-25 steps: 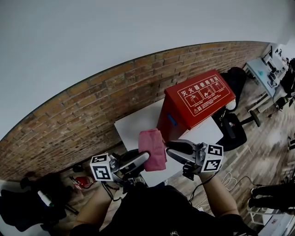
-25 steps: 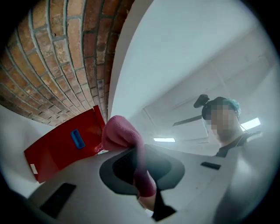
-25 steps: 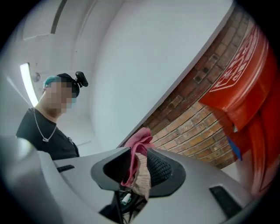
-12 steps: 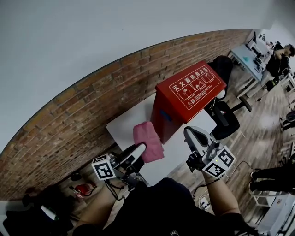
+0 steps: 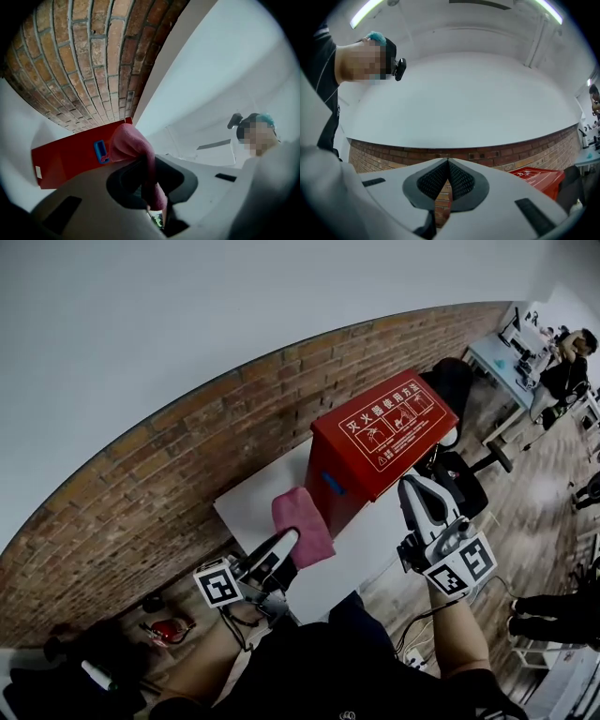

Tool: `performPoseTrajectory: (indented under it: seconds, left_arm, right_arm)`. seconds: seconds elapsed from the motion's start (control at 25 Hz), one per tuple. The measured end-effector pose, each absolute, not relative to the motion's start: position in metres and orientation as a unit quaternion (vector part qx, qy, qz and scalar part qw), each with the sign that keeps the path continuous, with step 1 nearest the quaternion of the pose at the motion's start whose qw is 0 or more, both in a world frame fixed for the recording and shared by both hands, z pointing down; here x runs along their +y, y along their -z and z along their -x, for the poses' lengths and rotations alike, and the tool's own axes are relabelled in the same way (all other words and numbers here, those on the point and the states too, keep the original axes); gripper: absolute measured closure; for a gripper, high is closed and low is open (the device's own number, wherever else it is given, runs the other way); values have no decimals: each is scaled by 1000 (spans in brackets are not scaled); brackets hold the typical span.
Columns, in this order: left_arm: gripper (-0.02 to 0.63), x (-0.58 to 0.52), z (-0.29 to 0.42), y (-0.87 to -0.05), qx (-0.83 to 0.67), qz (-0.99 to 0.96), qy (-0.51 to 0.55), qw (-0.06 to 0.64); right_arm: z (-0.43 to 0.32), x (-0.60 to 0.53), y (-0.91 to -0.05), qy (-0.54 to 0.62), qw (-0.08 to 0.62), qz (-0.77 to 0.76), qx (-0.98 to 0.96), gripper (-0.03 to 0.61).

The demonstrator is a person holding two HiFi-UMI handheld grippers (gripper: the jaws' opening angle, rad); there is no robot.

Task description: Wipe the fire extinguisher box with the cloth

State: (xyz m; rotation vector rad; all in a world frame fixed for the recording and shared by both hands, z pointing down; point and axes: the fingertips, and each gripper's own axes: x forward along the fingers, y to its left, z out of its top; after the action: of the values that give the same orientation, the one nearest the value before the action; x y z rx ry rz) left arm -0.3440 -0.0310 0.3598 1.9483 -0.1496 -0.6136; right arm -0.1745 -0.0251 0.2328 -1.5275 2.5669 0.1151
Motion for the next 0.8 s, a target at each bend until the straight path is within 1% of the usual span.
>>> performPoseTrajectory:
  seconds: [0.24, 0.48, 0.8]
  left_arm:
    - [541, -41, 326, -358, -106, -813, 274, 503]
    - [541, -44, 295, -349, -151, -813, 296, 478]
    - [541, -48, 274, -348, -224, -798, 325, 455]
  right_arm:
    - [163, -53, -229, -50, 86, 455, 885, 557]
    - [134, -80, -222, -45, 98, 386, 916, 557]
    - [111, -112, -207, -64, 87, 285, 952, 557]
